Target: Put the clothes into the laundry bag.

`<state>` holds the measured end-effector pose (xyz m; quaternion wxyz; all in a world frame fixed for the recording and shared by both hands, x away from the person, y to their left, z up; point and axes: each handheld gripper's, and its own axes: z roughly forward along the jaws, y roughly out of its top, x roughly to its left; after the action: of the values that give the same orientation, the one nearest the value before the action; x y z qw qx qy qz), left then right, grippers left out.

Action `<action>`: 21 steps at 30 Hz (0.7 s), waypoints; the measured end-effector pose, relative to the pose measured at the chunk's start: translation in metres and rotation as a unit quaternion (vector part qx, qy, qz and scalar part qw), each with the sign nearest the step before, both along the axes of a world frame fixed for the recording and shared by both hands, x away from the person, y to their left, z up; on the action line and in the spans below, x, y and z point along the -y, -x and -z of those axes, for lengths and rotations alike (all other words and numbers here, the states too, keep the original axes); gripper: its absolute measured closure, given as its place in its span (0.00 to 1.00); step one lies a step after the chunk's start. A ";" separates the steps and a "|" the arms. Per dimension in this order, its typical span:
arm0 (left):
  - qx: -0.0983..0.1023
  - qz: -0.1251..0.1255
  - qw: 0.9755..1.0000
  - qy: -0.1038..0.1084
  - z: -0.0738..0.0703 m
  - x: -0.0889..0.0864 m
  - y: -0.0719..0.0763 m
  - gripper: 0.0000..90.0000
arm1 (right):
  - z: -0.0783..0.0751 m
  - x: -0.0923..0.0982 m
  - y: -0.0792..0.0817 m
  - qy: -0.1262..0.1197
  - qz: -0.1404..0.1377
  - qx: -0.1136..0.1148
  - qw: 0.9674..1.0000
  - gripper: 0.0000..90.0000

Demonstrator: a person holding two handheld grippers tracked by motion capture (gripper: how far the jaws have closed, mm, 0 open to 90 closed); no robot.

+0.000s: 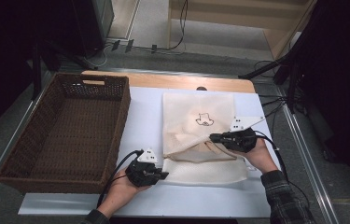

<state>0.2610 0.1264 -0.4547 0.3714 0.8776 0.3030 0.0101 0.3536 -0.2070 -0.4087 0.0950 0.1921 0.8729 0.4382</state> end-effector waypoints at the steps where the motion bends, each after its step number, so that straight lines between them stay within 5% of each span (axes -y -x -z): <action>1: 0.004 0.002 1.000 -0.002 0.000 0.000 0.001 0.82 | -0.002 0.001 0.001 -0.003 -0.004 -0.005 1.000 1.00; 9: 0.030 -0.015 0.999 -0.009 -0.005 -0.001 0.009 0.39 | -0.008 0.004 0.014 -0.014 -0.032 -0.019 0.999 1.00; 17: 0.029 -0.032 0.999 -0.004 -0.009 -0.006 0.017 0.18 | -0.006 -0.001 0.023 -0.001 -0.066 -0.049 0.997 1.00; 21: 0.031 -0.026 0.999 -0.010 -0.009 -0.007 0.027 0.15 | 0.009 -0.009 0.021 0.036 -0.076 -0.068 0.994 1.00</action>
<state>0.2345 0.1338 -0.4459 0.3711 0.8724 0.3142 0.0502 0.3324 -0.1975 -0.4175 0.0091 0.1507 0.9047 0.3983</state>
